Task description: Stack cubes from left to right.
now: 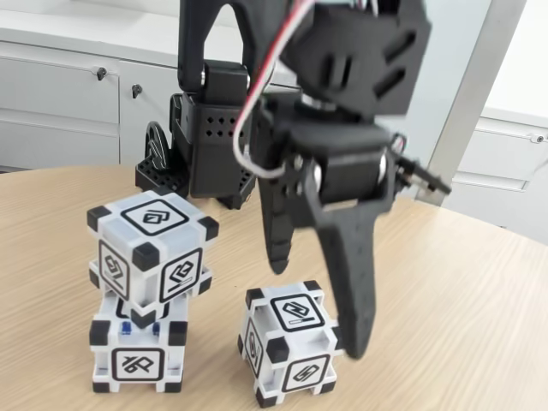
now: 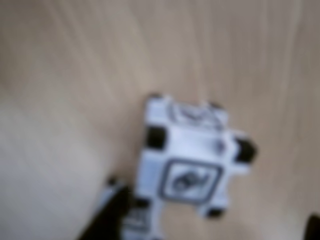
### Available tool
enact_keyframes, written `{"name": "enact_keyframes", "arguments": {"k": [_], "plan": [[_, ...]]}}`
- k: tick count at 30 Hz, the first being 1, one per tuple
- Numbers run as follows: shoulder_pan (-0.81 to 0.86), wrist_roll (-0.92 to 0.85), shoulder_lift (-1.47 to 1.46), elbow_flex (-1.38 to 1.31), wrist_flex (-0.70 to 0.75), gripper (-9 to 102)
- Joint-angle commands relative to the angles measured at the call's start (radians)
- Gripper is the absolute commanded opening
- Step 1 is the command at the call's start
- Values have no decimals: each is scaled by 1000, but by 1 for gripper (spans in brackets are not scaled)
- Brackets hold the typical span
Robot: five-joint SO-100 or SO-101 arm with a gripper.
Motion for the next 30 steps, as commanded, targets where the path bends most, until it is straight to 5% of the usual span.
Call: {"name": "enact_keyframes", "arguments": {"k": [1,30], "plan": [[11,-26,-34,-17,-11,37],[14,-23,-164,-21,9,16]]}}
